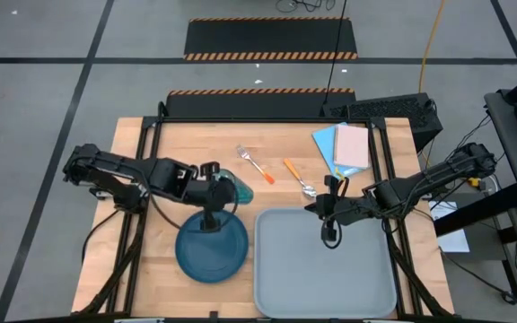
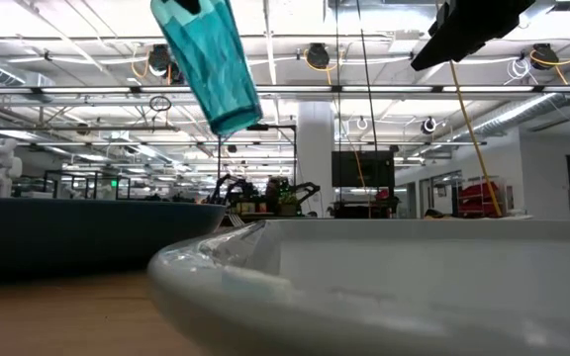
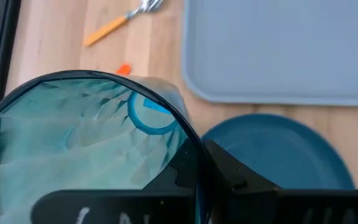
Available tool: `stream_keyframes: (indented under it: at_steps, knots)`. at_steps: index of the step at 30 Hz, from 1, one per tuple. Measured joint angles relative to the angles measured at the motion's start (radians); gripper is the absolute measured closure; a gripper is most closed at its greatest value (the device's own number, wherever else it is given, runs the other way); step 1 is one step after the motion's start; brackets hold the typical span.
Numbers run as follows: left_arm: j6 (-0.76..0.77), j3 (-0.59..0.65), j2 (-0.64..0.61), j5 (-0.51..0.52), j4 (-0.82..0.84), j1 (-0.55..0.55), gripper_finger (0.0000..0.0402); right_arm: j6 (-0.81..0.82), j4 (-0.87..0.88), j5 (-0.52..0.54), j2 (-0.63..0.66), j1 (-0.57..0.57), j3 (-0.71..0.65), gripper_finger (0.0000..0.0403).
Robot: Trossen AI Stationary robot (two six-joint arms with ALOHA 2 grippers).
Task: Pick and place plate/cup/fork/spoon on tray
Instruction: Put the blue cup to the top left of the gray tray
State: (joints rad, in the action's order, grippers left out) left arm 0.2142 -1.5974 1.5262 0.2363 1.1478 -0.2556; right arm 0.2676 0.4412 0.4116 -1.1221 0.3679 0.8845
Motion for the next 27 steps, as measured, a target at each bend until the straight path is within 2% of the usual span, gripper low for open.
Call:
stream_keyframes:
  at_steps: [5, 15, 22, 27]
  knots:
    - [-0.015, -0.056, 0.072, 0.010, 0.023, -0.028, 0.0392, -0.025, 0.000, 0.013, 0.000, 0.000, 0.000, 0.0403]
    - [-0.159, -0.337, 0.322, 0.010, 0.036, -0.072, 0.0390, 0.051, 0.043, 0.001, 0.000, 0.001, 0.000, 0.0403]
    - [-0.304, -0.527, 0.471, -0.029, 0.037, -0.095, 0.0391, 0.137, 0.198, -0.129, 0.000, 0.002, -0.001, 0.0403]
    - [-0.344, -0.575, 0.529, -0.037, 0.024, -0.090, 0.0390, 0.170, 0.239, -0.125, 0.013, 0.023, -0.033, 0.0403]
